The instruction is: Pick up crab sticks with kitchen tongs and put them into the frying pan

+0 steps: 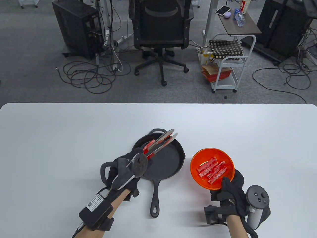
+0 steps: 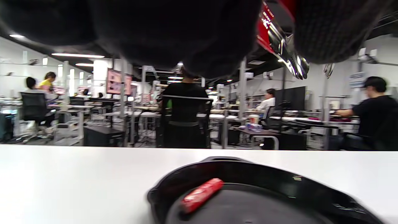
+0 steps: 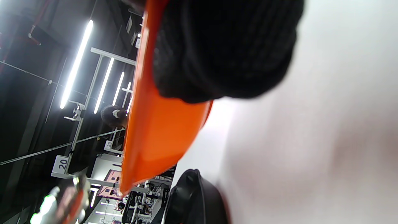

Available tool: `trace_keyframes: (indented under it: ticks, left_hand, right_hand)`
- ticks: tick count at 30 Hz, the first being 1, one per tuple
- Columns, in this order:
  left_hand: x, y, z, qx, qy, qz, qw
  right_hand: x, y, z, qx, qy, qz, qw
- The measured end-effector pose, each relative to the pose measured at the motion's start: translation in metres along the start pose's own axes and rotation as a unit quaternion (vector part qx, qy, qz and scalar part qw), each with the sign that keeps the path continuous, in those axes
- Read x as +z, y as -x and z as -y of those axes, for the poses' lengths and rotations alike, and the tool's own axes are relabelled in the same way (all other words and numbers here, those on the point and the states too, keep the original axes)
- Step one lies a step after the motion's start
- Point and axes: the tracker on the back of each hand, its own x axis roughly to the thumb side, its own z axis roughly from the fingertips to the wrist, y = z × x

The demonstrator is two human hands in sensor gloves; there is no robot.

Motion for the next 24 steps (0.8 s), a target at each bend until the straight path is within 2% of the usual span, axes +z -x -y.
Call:
trace_keyframes:
  ticks: [4, 10, 24]
  left_hand:
    - [0.013, -0.031, -0.007, -0.001, 0.013, 0.05, 0.999]
    - [0.023, -0.063, -0.002, -0.012, 0.038, 0.088, 0.995]
    - [0.023, -0.094, 0.009, -0.037, 0.075, 0.083, 0.993]
  right_hand:
    - [0.0, 0.0, 0.0, 0.005, -0.004, 0.004, 1.0]
    - [0.0, 0.001, -0.002, 0.007, -0.005, 0.005, 1.0]
    - [0.0, 0.001, -0.003, 0.013, -0.003, 0.01, 1.0]
